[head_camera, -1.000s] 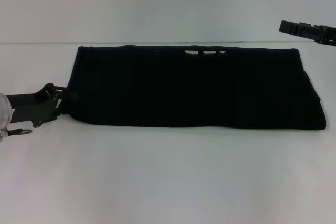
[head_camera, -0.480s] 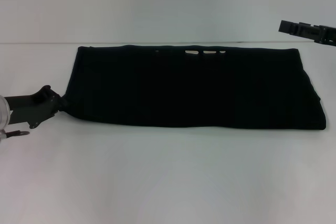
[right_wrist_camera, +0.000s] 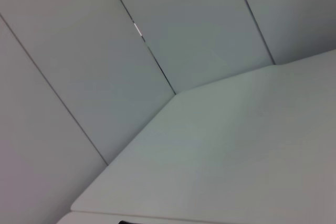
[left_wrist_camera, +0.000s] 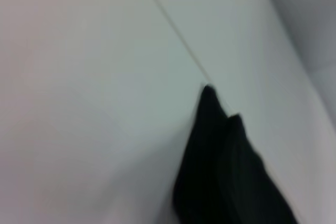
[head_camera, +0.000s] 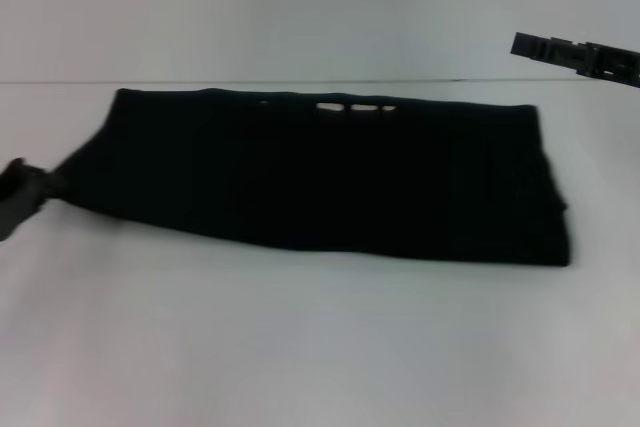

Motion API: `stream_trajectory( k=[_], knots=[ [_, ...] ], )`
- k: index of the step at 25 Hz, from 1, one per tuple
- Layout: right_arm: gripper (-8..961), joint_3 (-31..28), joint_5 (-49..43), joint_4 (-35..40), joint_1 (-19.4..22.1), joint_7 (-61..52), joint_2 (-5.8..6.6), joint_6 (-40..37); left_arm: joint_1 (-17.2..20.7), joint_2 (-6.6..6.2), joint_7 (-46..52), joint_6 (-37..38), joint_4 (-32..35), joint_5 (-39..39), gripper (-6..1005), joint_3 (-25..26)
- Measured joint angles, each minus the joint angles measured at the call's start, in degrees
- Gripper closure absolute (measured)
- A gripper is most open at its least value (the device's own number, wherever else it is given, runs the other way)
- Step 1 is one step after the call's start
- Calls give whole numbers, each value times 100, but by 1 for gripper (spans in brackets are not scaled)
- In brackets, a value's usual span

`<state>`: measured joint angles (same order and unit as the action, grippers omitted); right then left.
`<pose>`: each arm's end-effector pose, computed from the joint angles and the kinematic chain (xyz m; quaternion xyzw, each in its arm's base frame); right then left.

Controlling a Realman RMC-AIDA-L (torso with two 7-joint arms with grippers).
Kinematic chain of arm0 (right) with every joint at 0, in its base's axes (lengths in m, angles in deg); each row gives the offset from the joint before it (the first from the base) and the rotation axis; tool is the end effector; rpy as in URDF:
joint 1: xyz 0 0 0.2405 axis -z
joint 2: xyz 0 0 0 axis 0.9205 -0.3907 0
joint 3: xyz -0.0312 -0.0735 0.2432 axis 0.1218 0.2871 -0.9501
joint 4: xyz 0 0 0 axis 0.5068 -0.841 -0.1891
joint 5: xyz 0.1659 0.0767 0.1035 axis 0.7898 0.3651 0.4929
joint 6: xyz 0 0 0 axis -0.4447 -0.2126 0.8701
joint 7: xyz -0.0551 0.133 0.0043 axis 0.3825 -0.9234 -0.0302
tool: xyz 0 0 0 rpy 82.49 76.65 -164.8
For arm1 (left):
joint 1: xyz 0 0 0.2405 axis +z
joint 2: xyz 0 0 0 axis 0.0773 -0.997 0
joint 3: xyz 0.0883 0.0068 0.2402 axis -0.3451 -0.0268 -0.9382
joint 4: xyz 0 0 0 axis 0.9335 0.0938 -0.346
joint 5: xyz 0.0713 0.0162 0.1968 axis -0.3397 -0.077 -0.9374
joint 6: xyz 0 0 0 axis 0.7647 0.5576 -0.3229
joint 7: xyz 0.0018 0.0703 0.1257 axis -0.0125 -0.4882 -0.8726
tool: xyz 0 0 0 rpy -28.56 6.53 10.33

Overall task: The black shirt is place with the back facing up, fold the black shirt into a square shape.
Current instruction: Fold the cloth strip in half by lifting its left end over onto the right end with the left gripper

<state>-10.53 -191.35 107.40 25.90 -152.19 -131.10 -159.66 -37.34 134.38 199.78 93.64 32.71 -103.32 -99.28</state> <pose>0.2522 0.4240 0.0693 -0.8156 0.4125 0.3157 0.2547 -0.3699 0.3647 0.0610 -0.5379 -0.7328 -0.3136 0.2743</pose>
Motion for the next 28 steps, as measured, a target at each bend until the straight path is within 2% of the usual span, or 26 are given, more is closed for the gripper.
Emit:
stream_trajectory(
  k=[1,5,9,13,17,21,23,24,27,28],
  knots=[
    [54,10,20,-4,-19,-1,-16,30,180,5,-207,46,143,106,965,240],
    [54,39,45,-22,-141,-56,-72,235,446,2,-367,71,453,187,956,534],
    [54,49,48,-33,-224,-80,-161,437,808,-79,-485,201,937,374,947,818],
    [53,46,70,-46,-256,-77,-243,602,983,-197,-479,384,1298,446,938,967],
    [53,17,175,-47,-182,-38,-288,630,816,-312,-527,1074,1411,792,929,967],
    [53,13,343,40,67,-3,-285,519,91,-360,-670,1983,1256,1168,920,437],
    [53,-26,459,95,266,3,-227,428,-272,-287,-721,2249,1092,1284,916,2],
    [53,-34,562,107,381,11,-181,365,-497,-192,-761,2394,979,1342,913,-294],
    [54,-52,918,111,743,37,7,183,-909,182,-879,2541,769,1381,907,-961],
    [54,-61,1017,112,865,41,85,114,-982,381,-942,2539,712,1386,905,-1207]
  ],
)
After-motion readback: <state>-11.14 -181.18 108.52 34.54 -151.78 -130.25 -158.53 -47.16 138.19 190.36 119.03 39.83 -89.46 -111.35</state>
